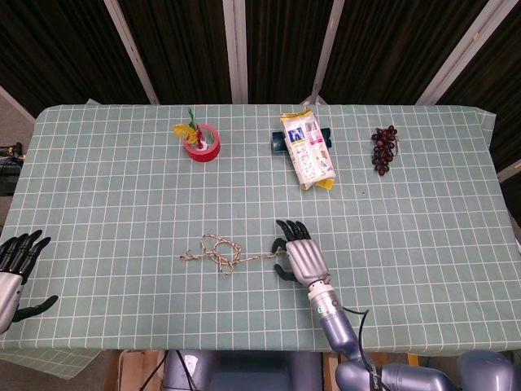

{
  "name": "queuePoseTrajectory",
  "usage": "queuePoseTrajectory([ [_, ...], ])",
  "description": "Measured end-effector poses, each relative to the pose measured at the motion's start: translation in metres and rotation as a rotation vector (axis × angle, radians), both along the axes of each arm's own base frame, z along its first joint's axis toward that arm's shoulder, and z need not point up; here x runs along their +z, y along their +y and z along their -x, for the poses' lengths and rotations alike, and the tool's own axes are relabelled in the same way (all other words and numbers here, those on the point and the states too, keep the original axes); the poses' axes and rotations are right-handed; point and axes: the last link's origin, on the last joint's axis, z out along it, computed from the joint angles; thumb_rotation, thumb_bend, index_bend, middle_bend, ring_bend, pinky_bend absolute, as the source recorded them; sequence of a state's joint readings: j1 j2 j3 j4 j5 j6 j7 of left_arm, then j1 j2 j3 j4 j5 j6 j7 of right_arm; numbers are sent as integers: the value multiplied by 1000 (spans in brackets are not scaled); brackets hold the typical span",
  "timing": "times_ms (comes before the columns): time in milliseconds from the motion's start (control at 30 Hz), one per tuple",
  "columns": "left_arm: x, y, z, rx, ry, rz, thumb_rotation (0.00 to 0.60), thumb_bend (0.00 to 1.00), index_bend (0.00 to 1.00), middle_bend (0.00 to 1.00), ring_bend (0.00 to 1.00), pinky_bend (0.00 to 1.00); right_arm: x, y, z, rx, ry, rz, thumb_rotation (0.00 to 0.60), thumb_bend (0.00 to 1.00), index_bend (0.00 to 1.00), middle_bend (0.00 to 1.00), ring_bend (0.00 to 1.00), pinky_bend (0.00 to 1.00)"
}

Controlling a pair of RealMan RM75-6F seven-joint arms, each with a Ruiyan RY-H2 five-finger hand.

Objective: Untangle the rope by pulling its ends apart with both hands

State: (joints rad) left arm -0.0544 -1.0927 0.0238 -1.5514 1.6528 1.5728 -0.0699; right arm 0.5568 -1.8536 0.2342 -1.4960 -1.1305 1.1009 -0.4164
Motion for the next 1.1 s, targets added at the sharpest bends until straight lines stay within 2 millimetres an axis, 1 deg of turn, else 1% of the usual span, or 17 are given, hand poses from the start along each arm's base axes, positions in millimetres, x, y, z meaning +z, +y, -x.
queuePoseTrajectory([
  [600,0,2,1,7,-6,2,600,84,61,0,0,0,-16,-7,-12,-5,-16,-12,600,362,519,121,0,0],
  [733,0,2,1,10,-6,4,600,84,61,0,0,0,-18,-7,-13,-6,-15,-12,600,398,534,125,0,0],
  [1100,0,2,2,11,-8,4,600,84,61,0,0,0,-21,-7,-12,-17,-15,-14,600,418,569,135,0,0],
])
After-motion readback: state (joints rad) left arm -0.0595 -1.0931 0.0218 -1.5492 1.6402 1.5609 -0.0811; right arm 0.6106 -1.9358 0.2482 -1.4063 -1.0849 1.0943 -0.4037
